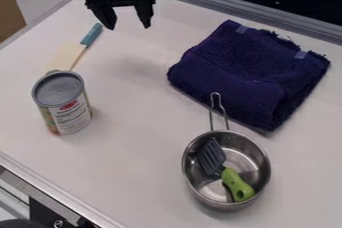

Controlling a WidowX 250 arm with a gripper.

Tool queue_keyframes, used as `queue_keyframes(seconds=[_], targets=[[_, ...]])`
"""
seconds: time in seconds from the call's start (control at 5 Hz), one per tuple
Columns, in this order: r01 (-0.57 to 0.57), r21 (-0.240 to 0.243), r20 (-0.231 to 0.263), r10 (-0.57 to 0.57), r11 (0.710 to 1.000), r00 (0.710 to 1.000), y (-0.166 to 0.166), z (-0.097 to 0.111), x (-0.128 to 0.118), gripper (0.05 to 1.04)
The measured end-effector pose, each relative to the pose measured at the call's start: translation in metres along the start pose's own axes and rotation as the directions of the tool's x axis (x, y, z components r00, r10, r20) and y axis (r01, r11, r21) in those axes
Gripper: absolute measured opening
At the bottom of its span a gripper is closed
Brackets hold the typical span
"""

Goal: Moved the can to the upper left side of the table

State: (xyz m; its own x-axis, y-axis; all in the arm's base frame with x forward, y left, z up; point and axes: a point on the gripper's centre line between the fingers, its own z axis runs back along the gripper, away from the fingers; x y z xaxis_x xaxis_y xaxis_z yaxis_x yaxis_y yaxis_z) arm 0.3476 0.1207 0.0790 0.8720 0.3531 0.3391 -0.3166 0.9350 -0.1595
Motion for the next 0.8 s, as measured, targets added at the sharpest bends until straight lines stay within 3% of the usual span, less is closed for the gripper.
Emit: queue_keyframes(seconds=[0.2, 0.4, 0.6, 0.8], targets=[[-0.006, -0.004, -0.04, 0.006, 1.0, 0.999, 0.002, -0.011, -0.01, 0.999], [0.03, -0.048, -0.077, -0.033, 0.998, 0.996, 0.006, -0.012, -0.034, 0.999], [0.046, -0.07, -0.065, -0.051, 0.996, 0.997, 0.015, 0.015, -0.039, 0.999], [0.071, -0.044, -0.095, -0.075, 0.996, 0.993, 0.027, 0.035, -0.051, 0.999]])
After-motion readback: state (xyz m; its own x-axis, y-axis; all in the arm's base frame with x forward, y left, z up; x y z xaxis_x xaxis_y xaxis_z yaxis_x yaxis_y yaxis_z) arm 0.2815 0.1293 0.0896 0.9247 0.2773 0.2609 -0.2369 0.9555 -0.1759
